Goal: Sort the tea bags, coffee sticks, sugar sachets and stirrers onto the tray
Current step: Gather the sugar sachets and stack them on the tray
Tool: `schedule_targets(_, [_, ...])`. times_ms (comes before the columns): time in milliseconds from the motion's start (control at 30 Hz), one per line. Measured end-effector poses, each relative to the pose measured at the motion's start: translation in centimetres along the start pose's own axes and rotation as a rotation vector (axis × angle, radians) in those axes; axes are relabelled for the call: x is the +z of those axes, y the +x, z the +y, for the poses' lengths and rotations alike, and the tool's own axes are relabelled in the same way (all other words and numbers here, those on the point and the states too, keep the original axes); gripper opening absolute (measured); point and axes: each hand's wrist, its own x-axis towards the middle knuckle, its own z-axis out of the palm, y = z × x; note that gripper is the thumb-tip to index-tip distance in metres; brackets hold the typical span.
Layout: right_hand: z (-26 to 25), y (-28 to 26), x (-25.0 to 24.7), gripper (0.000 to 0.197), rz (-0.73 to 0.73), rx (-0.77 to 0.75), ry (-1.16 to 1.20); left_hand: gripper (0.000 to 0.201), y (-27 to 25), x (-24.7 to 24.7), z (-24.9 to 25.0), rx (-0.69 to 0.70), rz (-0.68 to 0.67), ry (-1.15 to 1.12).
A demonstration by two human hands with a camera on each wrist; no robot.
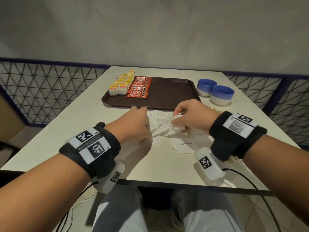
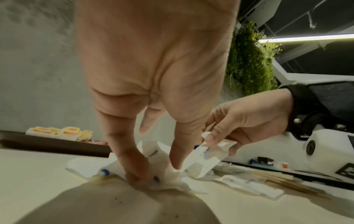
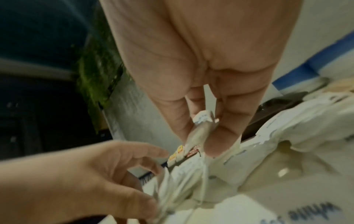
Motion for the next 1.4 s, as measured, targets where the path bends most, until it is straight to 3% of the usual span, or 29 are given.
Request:
schedule_targets(100, [0.7,-2.0,-0.8,0.020,-0.038,0.103,0.431,0.087,-2.2,0.3,0.2,0.074,0.134,-0.132])
schedule_targets(167, [1.1,-3.2,-0.7,0.024,-0.100,0.137,0.703,0.089,-4.5,0.8,1.1,0.154,0.182,-0.337])
schedule_targets(267, [1.1,-4.1,0.8,0.025,-0.178,0.115,0.892,0.082,-7.2,2.2,2.9,0.253,0.120,-0.485])
schedule_targets(367, [0.0,-4.0,2.1,0.017,-0.100,0.039,0.719,0.080,-6.9,3.2,3.1,0.277,0.115,-0.325])
schedule_targets(467, [-0.8,-2.3,2.1,0.018,0.141,-0.134,0.089,0.105,-4.7,1.9,1.4,0.092,0.100,-0.123])
schedule_targets(533, [-1.2,-0.7,2.0,0.038,0.099,-0.177,-0.225,0.119,-3.0,0.7,0.0,-0.079,0.014,-0.020])
schedule_targets(633, [-2.1,1.1,1.3,0.058,-0.076,-0.144,-0.432,0.133,-0.9,-0.9,-1.5,-0.254,-0.182,0.084])
schedule_targets(767, [-1.7,2.0,-0.7,0.067,-0.141,0.025,-0.460,0.125,1.2,-1.8,-2.5,-0.304,-0.318,-0.039])
schedule_targets(867, [-0.8,2.5,0.0,0.040,-0.303,0.220,-0.342,0.122,2.6,-1.5,-1.7,-0.283,-0.377,-0.133])
schedule_targets(1067, [-3.0,3.2,2.8,0.005,-0.296,0.139,-0.386,0.089,3.7,0.0,1.8,-0.238,-0.415,-0.241])
schedule_targets(1200, [-3.5,3.4,2.8,0.015,-0.276,0.178,-0.208,0.112,4.3,0.6,2.0,-0.207,-0.364,-0.370])
schedule_targets(1333, [-3.0,3.5,2.5,0.020,-0.279,0.302,0.311,0.098,3.7,0.8,1.6,-0.154,-0.282,-0.453])
schedule_targets(1400, [-2.6,3.8,2.4,0.032,-0.255,0.335,0.321,0.090,3.5,0.9,1.5,-0.137,-0.266,-0.457])
